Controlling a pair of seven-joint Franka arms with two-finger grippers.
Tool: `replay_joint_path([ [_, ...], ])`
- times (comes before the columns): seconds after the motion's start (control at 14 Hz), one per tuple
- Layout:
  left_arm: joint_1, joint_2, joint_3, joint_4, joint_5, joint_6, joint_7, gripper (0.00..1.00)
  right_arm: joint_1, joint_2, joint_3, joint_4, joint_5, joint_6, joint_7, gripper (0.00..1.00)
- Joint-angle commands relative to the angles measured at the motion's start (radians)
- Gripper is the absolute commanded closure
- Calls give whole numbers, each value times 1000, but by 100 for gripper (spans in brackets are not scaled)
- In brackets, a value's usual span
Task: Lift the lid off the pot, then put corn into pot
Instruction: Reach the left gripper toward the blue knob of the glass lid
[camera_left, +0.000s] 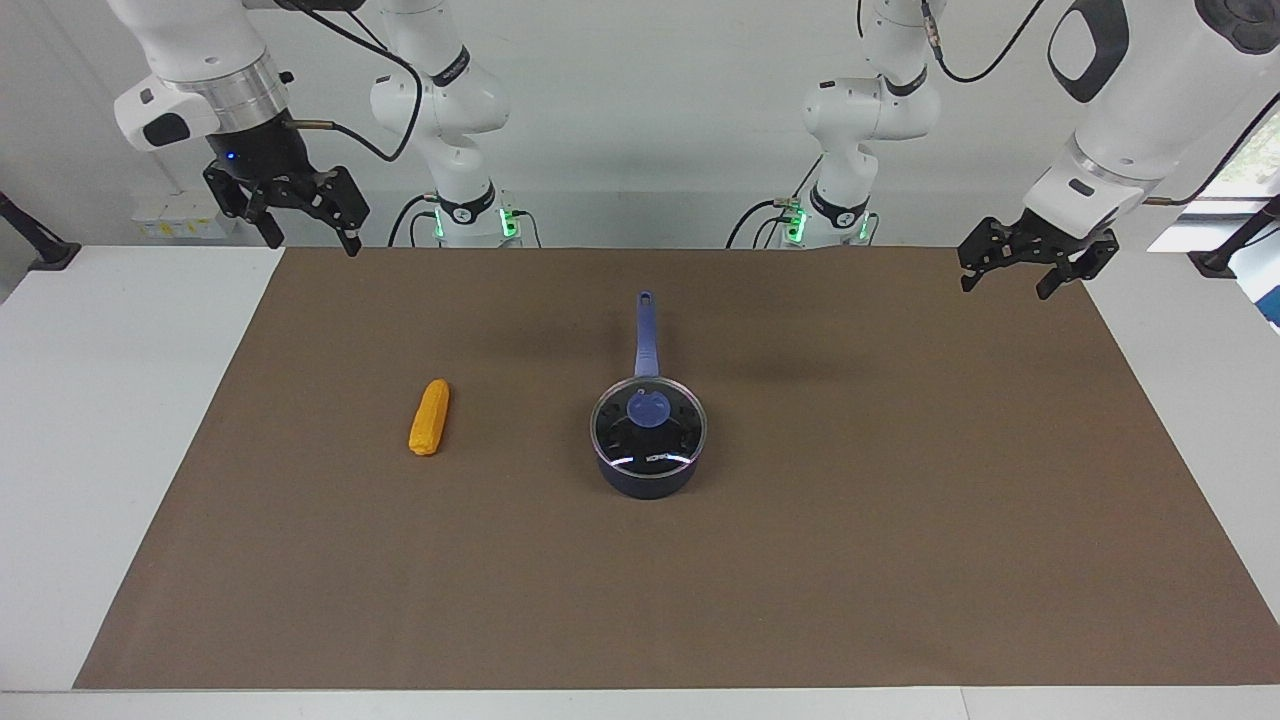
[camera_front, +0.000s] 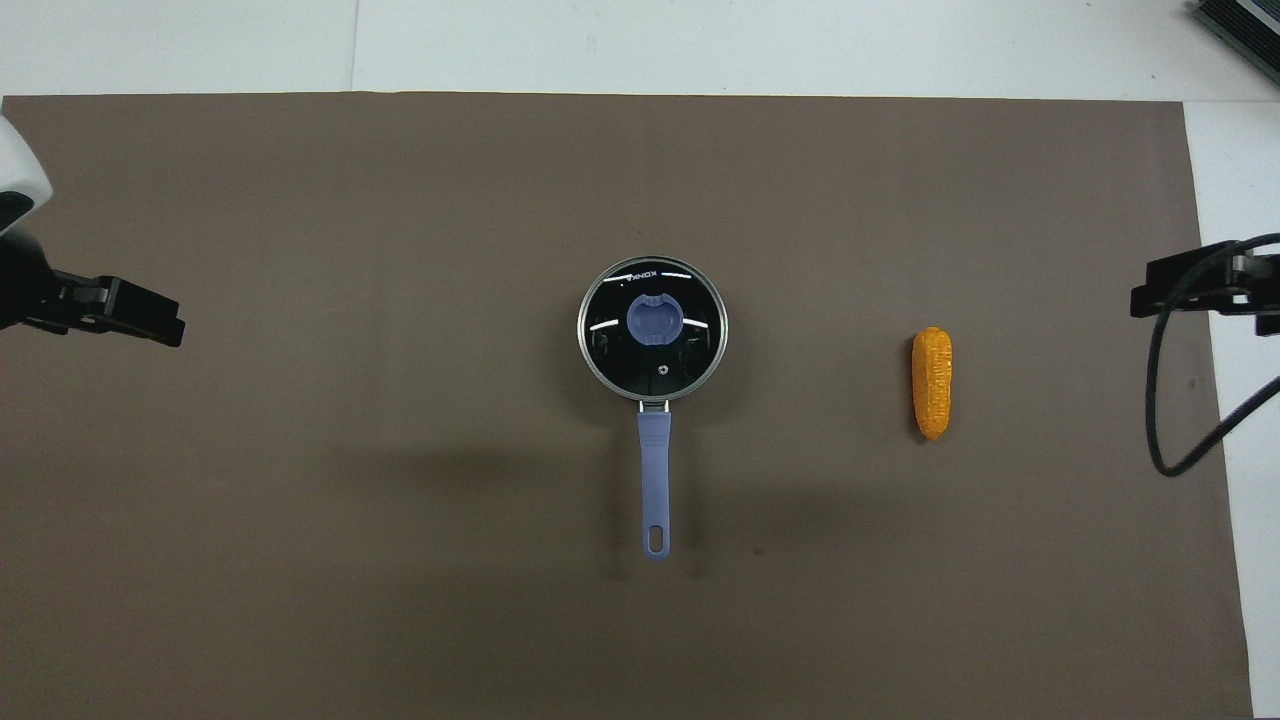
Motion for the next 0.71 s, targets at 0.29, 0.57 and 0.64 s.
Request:
replay_joint_path([
  [0.29, -133, -12, 8, -113, 14, 133, -94, 0, -12, 3, 2, 16, 9, -19, -16, 0],
  [0.57, -204, 4, 8, -130, 4, 191, -150, 0, -12, 3, 2, 16, 9, -21, -16, 0],
  [0.64, -228, 17, 8, -128, 0, 207, -174, 0, -12, 3, 2, 16, 9, -19, -16, 0],
])
